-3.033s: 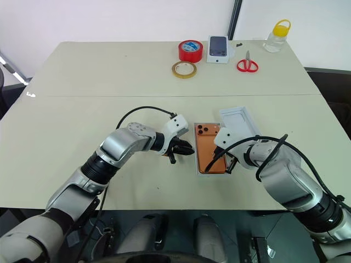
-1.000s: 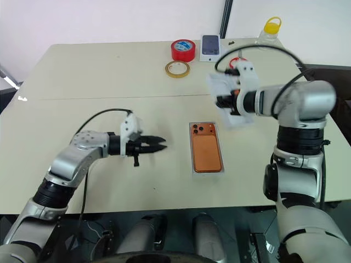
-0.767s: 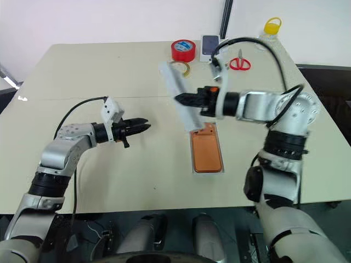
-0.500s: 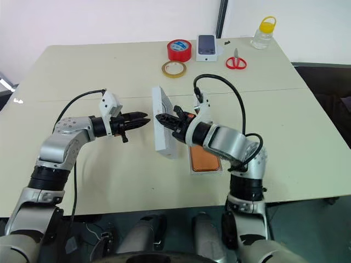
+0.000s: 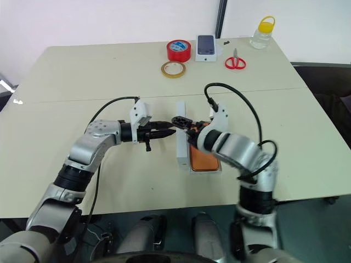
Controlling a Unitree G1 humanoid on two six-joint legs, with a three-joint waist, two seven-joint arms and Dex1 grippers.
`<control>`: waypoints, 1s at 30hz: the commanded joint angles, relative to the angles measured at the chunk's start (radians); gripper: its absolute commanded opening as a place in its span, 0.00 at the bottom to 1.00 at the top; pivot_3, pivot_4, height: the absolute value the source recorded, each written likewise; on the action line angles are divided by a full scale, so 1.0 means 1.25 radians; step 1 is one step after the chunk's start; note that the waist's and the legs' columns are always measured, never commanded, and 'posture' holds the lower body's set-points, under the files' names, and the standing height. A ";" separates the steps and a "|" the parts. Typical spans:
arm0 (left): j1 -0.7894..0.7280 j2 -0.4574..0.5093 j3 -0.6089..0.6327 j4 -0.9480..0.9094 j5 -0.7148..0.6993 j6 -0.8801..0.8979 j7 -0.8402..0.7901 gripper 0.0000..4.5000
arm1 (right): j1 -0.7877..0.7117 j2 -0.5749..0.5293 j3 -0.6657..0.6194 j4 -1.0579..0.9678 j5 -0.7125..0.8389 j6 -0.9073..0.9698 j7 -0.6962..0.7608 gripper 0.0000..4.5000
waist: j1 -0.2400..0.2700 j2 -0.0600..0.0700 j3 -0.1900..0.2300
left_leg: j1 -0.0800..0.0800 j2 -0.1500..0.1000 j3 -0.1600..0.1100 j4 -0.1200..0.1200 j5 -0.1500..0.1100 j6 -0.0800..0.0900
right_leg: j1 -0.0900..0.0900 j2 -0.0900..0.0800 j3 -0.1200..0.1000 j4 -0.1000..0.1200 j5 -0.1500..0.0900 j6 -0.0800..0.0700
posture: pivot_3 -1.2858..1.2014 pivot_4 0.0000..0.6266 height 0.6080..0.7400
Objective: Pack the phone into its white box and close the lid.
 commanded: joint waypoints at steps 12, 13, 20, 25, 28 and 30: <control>-0.021 -0.050 -0.016 -0.024 0.004 0.056 0.033 0.24 | -0.153 -0.468 0.228 -0.085 -0.593 0.128 0.708 0.37 | 0.002 0.001 0.000 | 0.000 0.002 0.000 0.000 -0.001 0.001 | 0.000 0.001 0.000 -0.001 0.000 0.000 | 0.52 0.24 1.00; -0.020 -0.045 0.003 -0.024 -0.003 0.060 0.041 0.24 | -0.154 -0.481 0.247 -0.098 -0.636 0.116 0.744 0.23 | 0.004 0.001 0.000 | 0.000 0.001 0.000 0.000 -0.001 0.001 | 0.000 0.001 0.000 -0.001 0.000 0.000 | 0.52 0.24 1.00; -0.031 0.023 0.064 0.017 0.024 0.076 0.081 0.24 | -0.124 -0.597 0.454 -0.183 -1.015 -0.049 0.984 0.01 | 0.004 0.001 0.000 | 0.000 0.001 0.000 0.000 -0.001 0.001 | 0.000 0.000 0.000 -0.001 0.000 0.000 | 0.52 0.24 1.00; -0.040 0.052 0.007 0.055 0.075 0.068 0.068 0.24 | -0.097 -0.589 0.489 -0.178 -1.146 -0.088 1.068 0.01 | 0.011 0.001 0.000 | 0.000 0.001 0.000 0.000 0.000 0.000 | 0.000 0.000 0.000 -0.001 0.000 0.000 | 0.52 0.24 1.00; -0.048 0.040 -0.043 0.075 0.104 0.046 0.044 0.24 | -0.088 -0.574 0.487 -0.179 -1.191 -0.089 1.107 0.01 | 0.022 0.001 0.000 | 0.000 0.000 0.000 0.000 0.001 -0.002 | 0.000 0.000 0.000 -0.001 0.000 0.000 | 0.52 0.24 1.00; -0.054 0.028 -0.062 0.084 0.109 0.035 0.025 0.24 | -0.084 -0.565 0.482 -0.181 -1.213 -0.086 1.127 0.01 | 0.024 0.001 0.000 | 0.000 0.000 0.000 0.000 0.001 -0.003 | 0.000 0.000 0.000 -0.002 0.000 0.000 | 0.52 0.24 1.00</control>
